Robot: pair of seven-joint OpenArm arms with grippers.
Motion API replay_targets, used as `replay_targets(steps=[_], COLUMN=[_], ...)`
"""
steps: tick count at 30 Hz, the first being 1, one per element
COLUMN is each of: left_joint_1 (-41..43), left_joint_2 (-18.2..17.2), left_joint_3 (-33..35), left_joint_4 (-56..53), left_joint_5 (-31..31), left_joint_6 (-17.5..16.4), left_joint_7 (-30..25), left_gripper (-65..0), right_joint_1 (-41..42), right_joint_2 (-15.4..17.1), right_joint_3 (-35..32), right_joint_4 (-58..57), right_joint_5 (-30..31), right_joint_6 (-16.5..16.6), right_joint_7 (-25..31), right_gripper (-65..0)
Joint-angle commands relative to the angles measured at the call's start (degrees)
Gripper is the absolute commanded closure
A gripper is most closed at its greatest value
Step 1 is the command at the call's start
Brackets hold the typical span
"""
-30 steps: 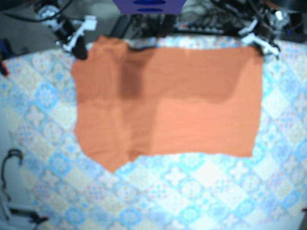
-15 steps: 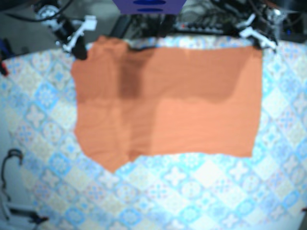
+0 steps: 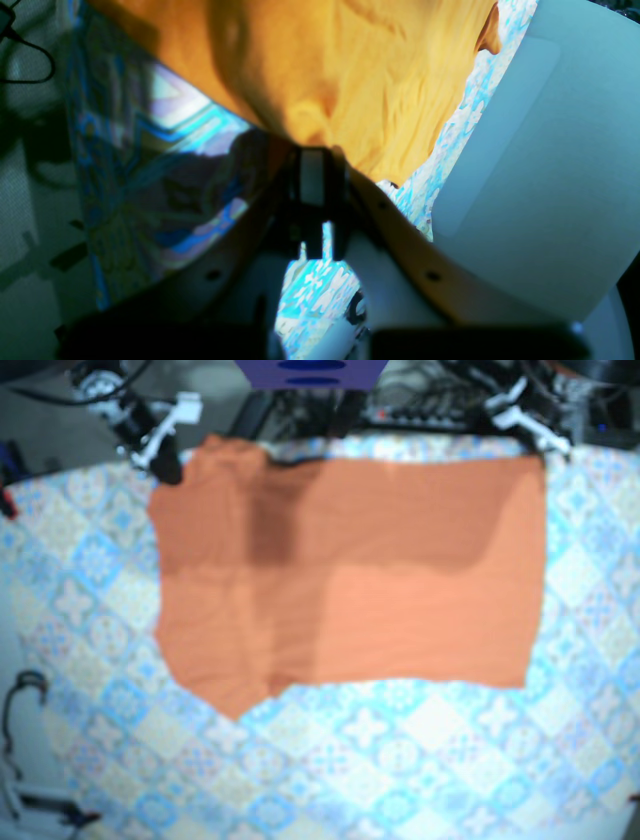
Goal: Fold the T-shirt properly
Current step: 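Move the left gripper down to the shirt corner nearest it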
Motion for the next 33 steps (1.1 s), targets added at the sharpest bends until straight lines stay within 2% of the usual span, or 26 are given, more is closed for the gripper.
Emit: replay_targets(steps=[1,13,22,33], left_joint_1=[0.72,0.37,-3.77,-3.68], left_joint_2=[-0.90,-0.72,-0.54,-0.46], left_joint_3=[-1.26,-3.46,-2.93,-0.99], left_joint_4=[0.91,0.56,-2.87,-2.87], left_joint_5=[0.37,0.29,0.20,0.11], left_joint_6=[0.71,0.62,0.44,0.35], left_joint_7=[0.32,0.32,0.06,0.24], left_gripper=[-28.9,-28.9,-28.9,-28.9], right_joint_1=[-0.31,-0.31,-0.31,-0.31], right_joint_2=[0.63,0.63,0.63,0.63], right_joint_3=[0.27,0.27,0.27,0.27], right_joint_4=[0.97,0.97,0.89,0.80], right_joint_5=[0.54,0.54,0.54,0.54], right_joint_6=[-1.07,-1.07,-1.07,-1.07], right_joint_7=[0.06,0.06,0.06,0.06], right_gripper=[0.0,0.0,0.0,0.0])
